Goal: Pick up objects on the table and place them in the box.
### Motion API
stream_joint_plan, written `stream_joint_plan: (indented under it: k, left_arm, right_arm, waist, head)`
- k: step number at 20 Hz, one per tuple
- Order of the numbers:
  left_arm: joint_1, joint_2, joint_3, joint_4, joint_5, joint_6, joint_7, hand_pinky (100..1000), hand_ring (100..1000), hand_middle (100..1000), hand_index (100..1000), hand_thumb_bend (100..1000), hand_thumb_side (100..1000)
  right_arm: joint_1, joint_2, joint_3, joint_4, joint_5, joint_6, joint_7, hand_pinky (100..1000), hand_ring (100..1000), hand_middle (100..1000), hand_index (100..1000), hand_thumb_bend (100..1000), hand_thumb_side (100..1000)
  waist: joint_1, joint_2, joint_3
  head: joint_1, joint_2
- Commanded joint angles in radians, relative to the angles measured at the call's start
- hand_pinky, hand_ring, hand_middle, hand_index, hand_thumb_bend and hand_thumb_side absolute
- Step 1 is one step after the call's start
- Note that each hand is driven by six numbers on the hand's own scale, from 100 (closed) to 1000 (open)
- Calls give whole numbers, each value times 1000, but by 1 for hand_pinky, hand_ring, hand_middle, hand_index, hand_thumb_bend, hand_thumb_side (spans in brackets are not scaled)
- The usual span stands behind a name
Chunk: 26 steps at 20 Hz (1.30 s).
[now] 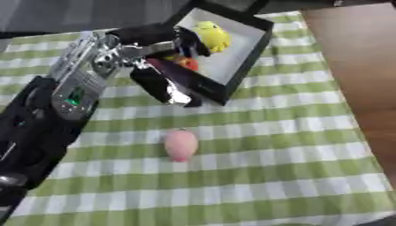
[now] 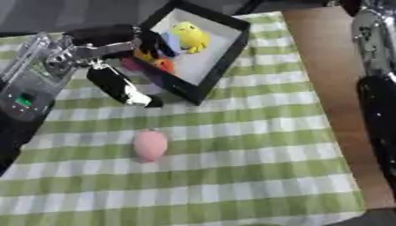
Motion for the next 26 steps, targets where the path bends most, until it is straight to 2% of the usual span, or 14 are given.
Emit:
stream_joint_plan:
  k: [1, 9, 16, 26]
  left_arm:
    - [-1, 4, -6, -26, 18, 13, -19, 787, 755, 786, 884, 544, 523]
    - [66, 5, -39, -18, 9, 36, -45, 780, 745, 773, 856, 534, 522]
    - [105, 12, -53, 32, -30, 17, -73, 789, 761, 791, 874, 541, 513]
    - [133, 12, -49, 94, -77, -12, -83, 800, 781, 807, 876, 556, 432]
  right_arm:
    - [-9, -31, -11, -7, 7, 3, 2, 969, 809, 822, 840, 252, 297]
    - [-9, -26, -10, -4, 11, 8, 5, 969, 809, 822, 840, 254, 297]
    - [-11, -27, -9, -3, 9, 7, 4, 969, 810, 822, 839, 256, 298]
    - [-11, -25, -7, -2, 12, 7, 7, 968, 810, 821, 838, 260, 299]
  waist:
    - [-1, -18, 5]
    - [0, -16, 13]
    - [-4, -14, 16]
    - [-11, -10, 14]
  head:
    - [-1, -2]
    - [-7, -2]
    - [3, -2]
    - [14, -2]
